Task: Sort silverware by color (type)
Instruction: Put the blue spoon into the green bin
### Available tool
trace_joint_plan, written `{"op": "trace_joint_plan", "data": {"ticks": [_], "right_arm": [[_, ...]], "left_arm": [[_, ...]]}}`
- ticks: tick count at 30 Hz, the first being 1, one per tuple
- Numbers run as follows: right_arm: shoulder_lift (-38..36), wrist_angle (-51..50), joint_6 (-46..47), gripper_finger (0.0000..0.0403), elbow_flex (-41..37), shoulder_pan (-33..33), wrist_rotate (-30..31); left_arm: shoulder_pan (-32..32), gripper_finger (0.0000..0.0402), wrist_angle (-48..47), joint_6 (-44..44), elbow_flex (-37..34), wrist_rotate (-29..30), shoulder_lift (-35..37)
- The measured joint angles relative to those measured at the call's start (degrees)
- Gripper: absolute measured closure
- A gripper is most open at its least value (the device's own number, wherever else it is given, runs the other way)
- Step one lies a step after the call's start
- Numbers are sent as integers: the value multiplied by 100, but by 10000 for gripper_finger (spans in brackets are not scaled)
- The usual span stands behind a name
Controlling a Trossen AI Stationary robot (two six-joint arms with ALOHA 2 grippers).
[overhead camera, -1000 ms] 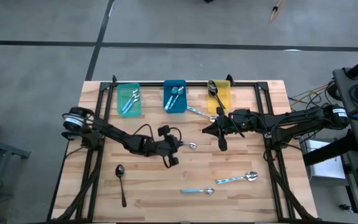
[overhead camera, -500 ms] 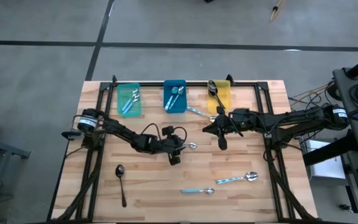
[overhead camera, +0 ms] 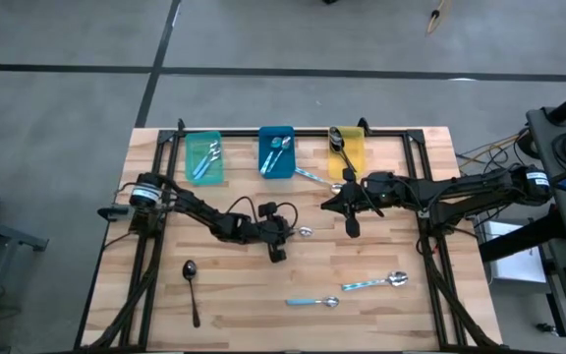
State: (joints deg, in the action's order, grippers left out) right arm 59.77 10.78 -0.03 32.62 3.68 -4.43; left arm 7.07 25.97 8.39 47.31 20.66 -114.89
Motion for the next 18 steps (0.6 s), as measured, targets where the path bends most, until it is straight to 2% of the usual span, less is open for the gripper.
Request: {"op": "trace_joint_plan", "data": {"ticks": [2,9,18], "right_arm": [[0,-1,0,394,0,0,0],[0,-131,35,394,-2,0,0],[-2,-39,93,394,-4,0,0]], "left_arm": [[0,386,-14,135,-1,3,-3],[63,395,52,435,-94,210,258],[115,398,296,422,-779,152,1538]]}}
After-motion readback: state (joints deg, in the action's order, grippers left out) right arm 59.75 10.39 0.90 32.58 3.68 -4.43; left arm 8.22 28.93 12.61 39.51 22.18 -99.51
